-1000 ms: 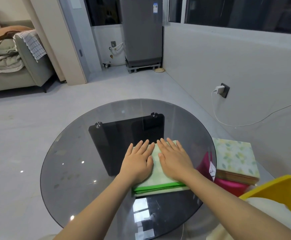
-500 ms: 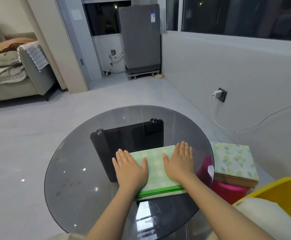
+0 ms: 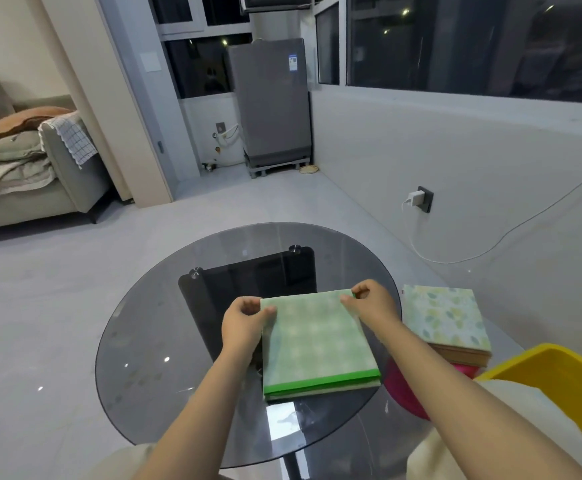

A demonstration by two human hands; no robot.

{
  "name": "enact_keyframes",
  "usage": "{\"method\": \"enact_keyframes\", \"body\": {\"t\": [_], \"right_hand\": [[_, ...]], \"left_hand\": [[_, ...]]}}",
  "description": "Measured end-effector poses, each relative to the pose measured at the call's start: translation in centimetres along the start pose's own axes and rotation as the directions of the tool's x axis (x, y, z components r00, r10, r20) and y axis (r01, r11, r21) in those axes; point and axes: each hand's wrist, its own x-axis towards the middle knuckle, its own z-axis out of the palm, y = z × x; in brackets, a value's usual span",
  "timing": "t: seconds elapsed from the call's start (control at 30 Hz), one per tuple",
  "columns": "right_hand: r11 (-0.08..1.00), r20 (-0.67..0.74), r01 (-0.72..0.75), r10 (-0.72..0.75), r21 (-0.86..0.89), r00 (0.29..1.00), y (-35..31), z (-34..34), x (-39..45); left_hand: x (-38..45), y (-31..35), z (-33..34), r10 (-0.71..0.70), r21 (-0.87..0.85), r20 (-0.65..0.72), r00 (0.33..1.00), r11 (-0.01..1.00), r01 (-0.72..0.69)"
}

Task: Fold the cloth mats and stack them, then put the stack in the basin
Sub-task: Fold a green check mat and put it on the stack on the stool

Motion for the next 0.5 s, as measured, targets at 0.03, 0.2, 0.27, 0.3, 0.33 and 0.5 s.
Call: {"method": "enact_keyframes", "body": {"t": [0.03,0.2,0.27,0.3,0.33,0.5], "right_hand": [[0.999,0.005,0.009,-0.009,0.034,1.0,-0.1,-1.0,0.0],[0.963,0.062,-0.01,-0.007,0.268,0.998,-1.4,-6.5,0.8],[0.95,0.042,0.026,-0.041,0.31,0.998,-2.3,-9.0,1.2],[0.946,0.026,0.049,-0.06,0.32,0.998,-2.6,-10.2,1.5],[0.944,0.007,0.071,-0.077,0.323,0.997,-2.7,-11.4,1.9],[0.929,-0.086,0.125,-0.101,0.348,0.991,-1.8,-17.1,4.2]], "left_hand": [[0.1,0.6,0.1,-0.015,-0.053,0.03,0.999,0.998,0.017],[0.0,5.6,1.7,-0.005,-0.181,0.19,0.982,0.983,0.04],[-0.1,7.9,3.0,0.041,-0.225,0.231,0.972,0.974,0.013],[-0.2,9.0,3.9,0.063,-0.249,0.246,0.967,0.969,0.0],[-0.2,10.0,4.9,0.087,-0.265,0.255,0.963,0.964,-0.017],[-0.8,13.6,10.9,0.169,-0.354,0.289,0.942,0.933,-0.059]]}}
